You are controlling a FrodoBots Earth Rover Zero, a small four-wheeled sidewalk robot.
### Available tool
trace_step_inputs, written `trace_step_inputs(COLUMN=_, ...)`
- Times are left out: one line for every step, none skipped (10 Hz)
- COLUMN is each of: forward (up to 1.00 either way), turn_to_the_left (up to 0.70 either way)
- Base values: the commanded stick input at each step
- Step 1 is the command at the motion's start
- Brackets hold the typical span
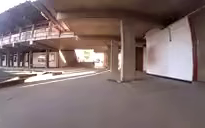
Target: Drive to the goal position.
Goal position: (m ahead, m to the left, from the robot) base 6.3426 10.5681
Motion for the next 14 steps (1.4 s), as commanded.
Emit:
trace_step_inputs(forward=0.70, turn_to_the_left=0.00)
trace_step_inputs(forward=0.70, turn_to_the_left=0.00)
trace_step_inputs(forward=0.70, turn_to_the_left=0.00)
trace_step_inputs(forward=0.70, turn_to_the_left=0.00)
trace_step_inputs(forward=0.70, turn_to_the_left=0.00)
trace_step_inputs(forward=0.70, turn_to_the_left=0.00)
trace_step_inputs(forward=0.70, turn_to_the_left=0.00)
trace_step_inputs(forward=0.70, turn_to_the_left=0.00)
trace_step_inputs(forward=0.70, turn_to_the_left=0.00)
trace_step_inputs(forward=0.70, turn_to_the_left=0.13)
trace_step_inputs(forward=0.70, turn_to_the_left=0.30)
trace_step_inputs(forward=0.70, turn_to_the_left=0.31)
trace_step_inputs(forward=0.70, turn_to_the_left=0.26)
trace_step_inputs(forward=0.70, turn_to_the_left=0.00)
